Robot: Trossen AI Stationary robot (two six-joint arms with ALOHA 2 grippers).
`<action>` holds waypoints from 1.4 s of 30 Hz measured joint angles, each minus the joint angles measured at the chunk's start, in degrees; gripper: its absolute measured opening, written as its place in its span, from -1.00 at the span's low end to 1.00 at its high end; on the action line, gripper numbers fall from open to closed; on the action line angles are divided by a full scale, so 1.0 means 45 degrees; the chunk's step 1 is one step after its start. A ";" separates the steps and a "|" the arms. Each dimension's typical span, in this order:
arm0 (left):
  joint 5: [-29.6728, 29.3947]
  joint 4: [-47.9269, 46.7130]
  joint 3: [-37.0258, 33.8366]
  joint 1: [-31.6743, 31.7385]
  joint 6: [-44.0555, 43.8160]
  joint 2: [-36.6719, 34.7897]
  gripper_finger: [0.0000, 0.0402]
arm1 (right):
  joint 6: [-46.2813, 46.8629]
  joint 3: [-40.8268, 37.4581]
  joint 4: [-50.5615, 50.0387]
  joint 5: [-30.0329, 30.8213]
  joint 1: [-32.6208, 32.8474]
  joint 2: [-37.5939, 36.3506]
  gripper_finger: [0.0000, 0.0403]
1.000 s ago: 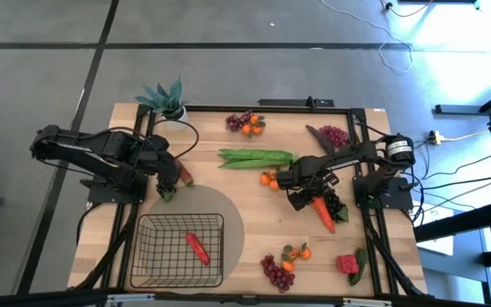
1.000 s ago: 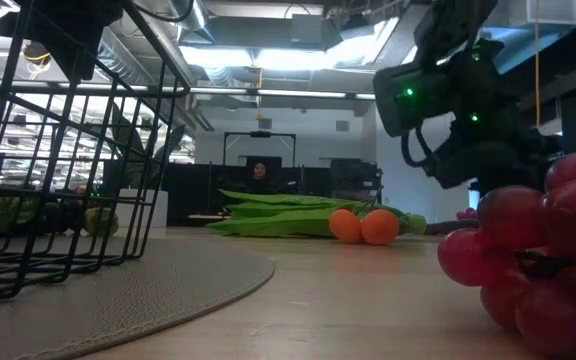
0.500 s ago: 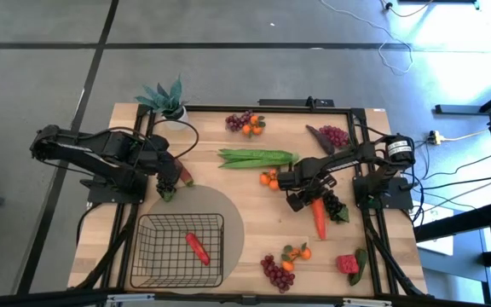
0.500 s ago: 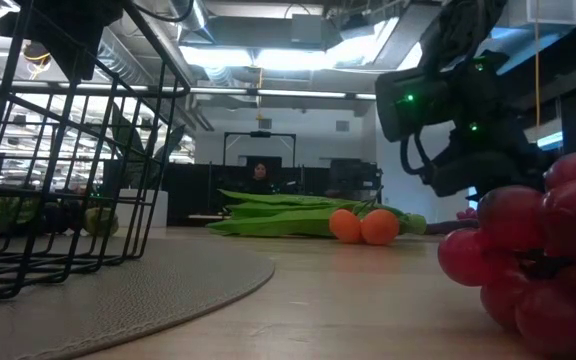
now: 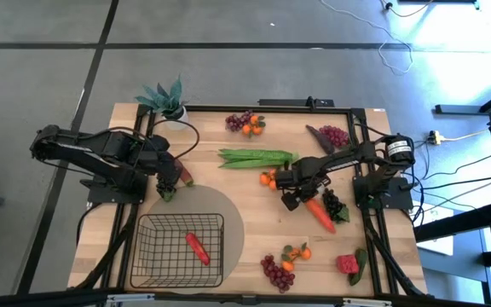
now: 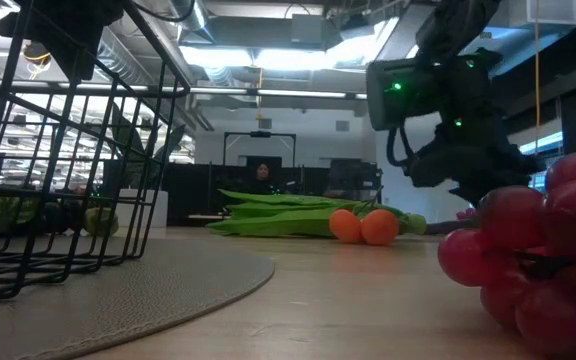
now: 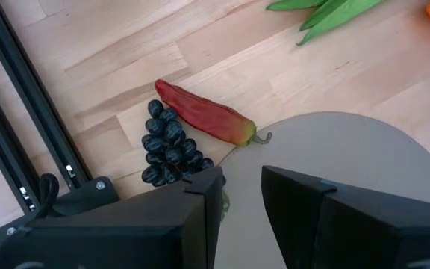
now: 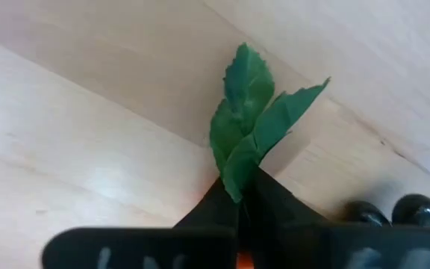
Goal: Build produce basket
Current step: Put the carrot into the wire basket
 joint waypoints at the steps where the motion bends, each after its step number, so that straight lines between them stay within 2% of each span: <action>1: 0.0000 0.0000 0.0000 -0.0003 0.0123 0.0000 -0.58 | -0.0026 0.0150 -0.0019 0.0066 0.0002 -0.0002 -0.99; 7: 0.0000 0.0000 0.0000 -0.0005 0.0243 0.0000 -0.58 | -0.0336 0.1321 -0.0095 0.0307 0.0002 -0.0001 -1.00; 12: 0.0000 0.0000 0.0000 -0.0005 0.0775 0.0000 -0.58 | -0.0402 0.2874 -0.1378 0.0737 0.0022 -0.0002 -1.00; 19: 0.0077 0.0000 0.0000 -0.0005 0.2102 0.0000 -0.58 | -0.0409 0.6075 -0.3114 0.2201 0.0509 -0.0002 -1.00; 25: 0.0335 0.0000 0.0000 -0.0010 0.2896 -0.0005 -0.58 | -0.0358 0.8789 -0.3220 0.4070 0.1188 -0.0002 -1.00; 29: 0.0336 0.0105 0.0000 -0.0010 0.3531 -0.0005 -0.58 | -0.0764 0.9979 -0.1776 0.5436 0.1755 -0.0007 -1.00; 32: 0.0340 0.0430 0.0000 -0.0020 0.4071 -0.0005 -0.58 | -0.1596 1.0331 0.0394 0.6037 0.2101 -0.0017 -1.00; 37: 0.0851 0.1219 0.0000 -0.0282 0.5205 -0.0168 -0.58 | -0.3151 1.0260 0.4224 0.6119 0.2395 0.0119 -1.00; 42: 0.1100 0.1847 0.0000 -0.0671 0.5800 -0.0630 -0.58 | -0.3380 1.0161 0.5883 0.5851 0.2392 0.0663 -1.00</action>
